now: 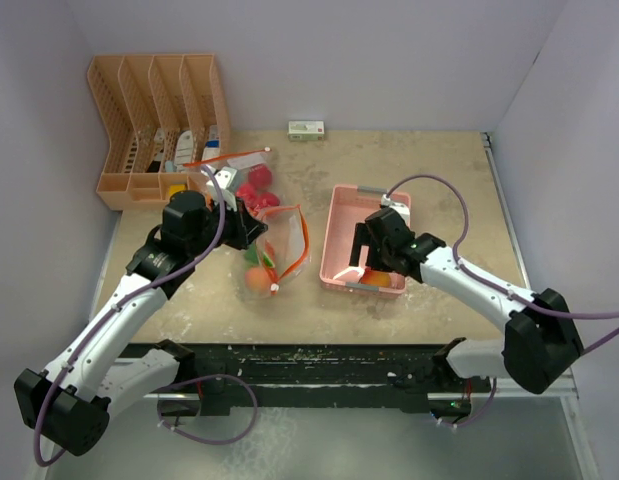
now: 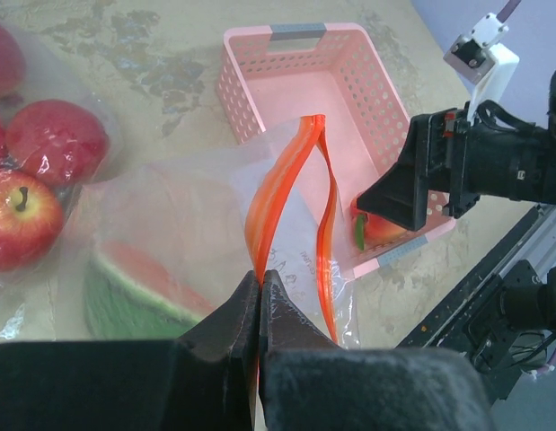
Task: Place the food in the zip-top bag and seal the zipper
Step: Pick up the fake fruit from the bin.
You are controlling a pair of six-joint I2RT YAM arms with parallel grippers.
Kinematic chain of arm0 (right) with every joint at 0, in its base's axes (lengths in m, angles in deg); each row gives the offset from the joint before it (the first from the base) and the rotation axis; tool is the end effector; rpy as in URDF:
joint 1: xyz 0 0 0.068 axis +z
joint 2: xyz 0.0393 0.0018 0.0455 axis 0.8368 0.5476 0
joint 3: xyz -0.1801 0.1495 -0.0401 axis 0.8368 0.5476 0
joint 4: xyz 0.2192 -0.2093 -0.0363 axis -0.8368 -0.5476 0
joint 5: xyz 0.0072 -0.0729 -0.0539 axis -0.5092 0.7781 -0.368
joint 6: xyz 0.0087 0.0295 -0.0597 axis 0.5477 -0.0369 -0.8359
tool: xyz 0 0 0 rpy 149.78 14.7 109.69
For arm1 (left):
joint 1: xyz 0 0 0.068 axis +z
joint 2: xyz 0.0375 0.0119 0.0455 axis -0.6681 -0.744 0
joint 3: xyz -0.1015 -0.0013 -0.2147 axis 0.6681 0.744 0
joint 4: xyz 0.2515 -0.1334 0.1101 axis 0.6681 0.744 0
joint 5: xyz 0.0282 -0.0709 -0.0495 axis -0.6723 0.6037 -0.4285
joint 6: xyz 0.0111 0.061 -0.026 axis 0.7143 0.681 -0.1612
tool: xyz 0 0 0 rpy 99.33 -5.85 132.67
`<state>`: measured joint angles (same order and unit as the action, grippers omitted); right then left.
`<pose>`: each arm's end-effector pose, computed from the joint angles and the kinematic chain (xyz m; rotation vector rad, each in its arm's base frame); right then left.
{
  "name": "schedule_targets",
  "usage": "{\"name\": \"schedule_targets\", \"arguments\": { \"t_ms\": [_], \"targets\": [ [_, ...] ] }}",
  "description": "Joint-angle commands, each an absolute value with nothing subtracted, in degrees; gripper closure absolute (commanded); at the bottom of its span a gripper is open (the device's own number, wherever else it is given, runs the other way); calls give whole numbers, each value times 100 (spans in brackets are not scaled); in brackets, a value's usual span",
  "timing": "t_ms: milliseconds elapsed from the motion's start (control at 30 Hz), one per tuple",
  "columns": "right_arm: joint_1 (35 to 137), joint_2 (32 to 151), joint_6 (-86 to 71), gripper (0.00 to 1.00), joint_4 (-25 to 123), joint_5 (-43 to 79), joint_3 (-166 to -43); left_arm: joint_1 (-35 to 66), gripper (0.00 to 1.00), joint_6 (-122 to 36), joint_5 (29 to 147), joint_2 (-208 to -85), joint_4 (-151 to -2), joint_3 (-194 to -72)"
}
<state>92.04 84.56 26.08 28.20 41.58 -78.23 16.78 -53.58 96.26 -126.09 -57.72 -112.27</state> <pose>0.2817 0.1813 0.1727 0.2403 2.3561 0.3242 0.2672 -0.1423 0.2969 0.2565 1.9901 -0.8168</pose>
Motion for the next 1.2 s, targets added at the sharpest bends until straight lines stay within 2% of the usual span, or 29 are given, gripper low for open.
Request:
{"name": "schedule_targets", "arguments": {
  "t_ms": [0,467,533,667,733,900,1067,1167],
  "targets": [
    [9207,8451,2992,0,2428,4325,-7766,1681,100,-5282,9691,-12471,-6065,-11224],
    [9211,9474,2736,0,3242,3478,-7417,1687,100,-5253,9616,-12479,-6047,-11143],
    [9212,9454,2728,7,3360,3410,-7404,1684,100,-5259,9624,-12488,-6034,-11152],
    [9205,9238,2679,38,3308,3509,-7472,1687,100,-5250,9610,-12473,-6003,-11141],
    [9205,9044,2639,43,3220,3590,-7544,1687,100,-5249,9594,-12470,-6003,-11127],
    [9216,8264,2259,47,3177,3702,-7859,1685,100,-5251,9607,-12488,-6003,-11128],
    [9273,7406,1786,43,4186,1771,-8071,1687,100,-5241,9581,-12500,-5974,-11136],
    [9608,7170,1939,43,4874,1308,-8187,1685,100,-5270,9566,-12485,-5968,-11124]
  ]
}}
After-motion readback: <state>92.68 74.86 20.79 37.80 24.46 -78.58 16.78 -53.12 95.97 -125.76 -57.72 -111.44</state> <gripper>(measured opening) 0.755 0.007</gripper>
